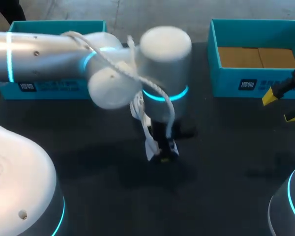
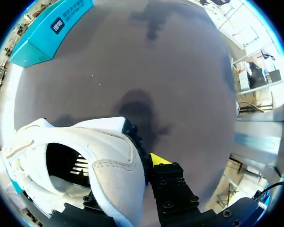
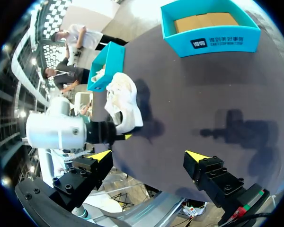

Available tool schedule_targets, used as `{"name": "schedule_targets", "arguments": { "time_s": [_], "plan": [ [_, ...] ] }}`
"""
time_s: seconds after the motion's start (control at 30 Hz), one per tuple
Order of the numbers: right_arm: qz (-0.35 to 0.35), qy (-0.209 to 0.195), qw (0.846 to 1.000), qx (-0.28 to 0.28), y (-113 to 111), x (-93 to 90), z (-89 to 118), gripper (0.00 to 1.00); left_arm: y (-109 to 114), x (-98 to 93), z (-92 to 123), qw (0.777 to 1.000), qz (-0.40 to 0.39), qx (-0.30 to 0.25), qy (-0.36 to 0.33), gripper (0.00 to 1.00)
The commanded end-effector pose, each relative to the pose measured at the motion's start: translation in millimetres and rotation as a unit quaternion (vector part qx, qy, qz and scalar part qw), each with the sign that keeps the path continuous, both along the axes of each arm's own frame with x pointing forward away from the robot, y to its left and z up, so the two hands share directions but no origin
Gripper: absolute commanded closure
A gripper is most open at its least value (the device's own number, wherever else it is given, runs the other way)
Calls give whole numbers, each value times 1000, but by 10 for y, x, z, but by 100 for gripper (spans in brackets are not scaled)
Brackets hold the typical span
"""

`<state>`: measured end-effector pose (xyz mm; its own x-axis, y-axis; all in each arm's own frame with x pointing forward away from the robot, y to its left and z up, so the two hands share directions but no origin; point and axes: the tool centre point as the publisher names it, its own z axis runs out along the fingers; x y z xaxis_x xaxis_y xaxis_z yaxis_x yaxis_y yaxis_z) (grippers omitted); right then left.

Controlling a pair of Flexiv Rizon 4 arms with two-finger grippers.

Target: Take the shoe out of the shoebox, open the shoe tongue, remove and reinsert the insole, then place the shoe into the shoebox

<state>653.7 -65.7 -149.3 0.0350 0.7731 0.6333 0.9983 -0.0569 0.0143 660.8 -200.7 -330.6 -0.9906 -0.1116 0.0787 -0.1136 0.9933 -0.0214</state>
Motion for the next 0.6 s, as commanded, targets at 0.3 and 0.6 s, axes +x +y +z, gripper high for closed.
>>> {"name": "schedule_targets", "arguments": {
  "time_s": [0.3, 0.6],
  "plan": [
    [-1, 1, 1000, -1, 6, -1, -7, 0, 666, 289, 1075, 999, -18, -29, 6, 100],
    [-1, 1, 1000, -1, 6, -1, -7, 0, 1066, 615, 1555, 999, -40, -23, 11, 100]
  ]
}}
